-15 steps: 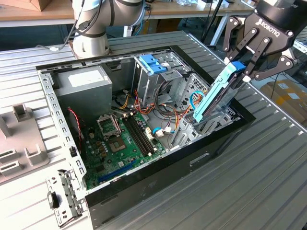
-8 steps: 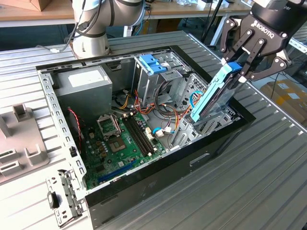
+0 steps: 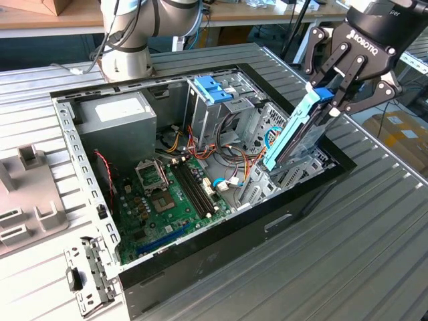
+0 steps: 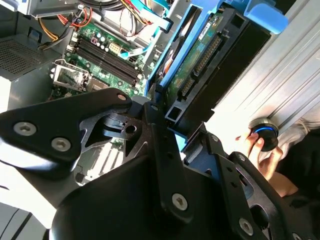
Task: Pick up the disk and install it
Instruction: 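Insert the disk into the insertion slot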
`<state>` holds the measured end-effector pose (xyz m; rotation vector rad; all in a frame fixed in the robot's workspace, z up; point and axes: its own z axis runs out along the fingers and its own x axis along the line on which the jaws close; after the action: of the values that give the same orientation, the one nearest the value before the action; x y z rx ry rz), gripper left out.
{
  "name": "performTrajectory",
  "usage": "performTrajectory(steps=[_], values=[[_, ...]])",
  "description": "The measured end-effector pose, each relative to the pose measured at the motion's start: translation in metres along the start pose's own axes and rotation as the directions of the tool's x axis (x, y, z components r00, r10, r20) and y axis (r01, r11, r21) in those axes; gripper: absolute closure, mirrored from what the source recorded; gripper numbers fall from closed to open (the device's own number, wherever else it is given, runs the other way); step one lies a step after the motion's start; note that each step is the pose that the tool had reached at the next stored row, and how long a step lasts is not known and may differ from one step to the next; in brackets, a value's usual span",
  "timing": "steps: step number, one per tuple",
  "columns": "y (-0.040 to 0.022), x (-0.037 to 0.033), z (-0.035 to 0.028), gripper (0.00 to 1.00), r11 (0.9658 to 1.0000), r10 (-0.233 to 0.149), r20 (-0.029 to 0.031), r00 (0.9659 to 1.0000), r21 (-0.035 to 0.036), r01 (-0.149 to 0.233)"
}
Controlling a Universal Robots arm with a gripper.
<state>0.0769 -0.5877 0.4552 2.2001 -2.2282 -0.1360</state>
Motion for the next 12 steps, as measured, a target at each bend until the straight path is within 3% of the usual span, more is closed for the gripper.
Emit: performTrajectory(steps=[12], values=[[-0.0006, -0.0038, 0.0102, 0.64, 1.0000, 0.000, 0.0003, 1.0000, 0.0000, 0.000]])
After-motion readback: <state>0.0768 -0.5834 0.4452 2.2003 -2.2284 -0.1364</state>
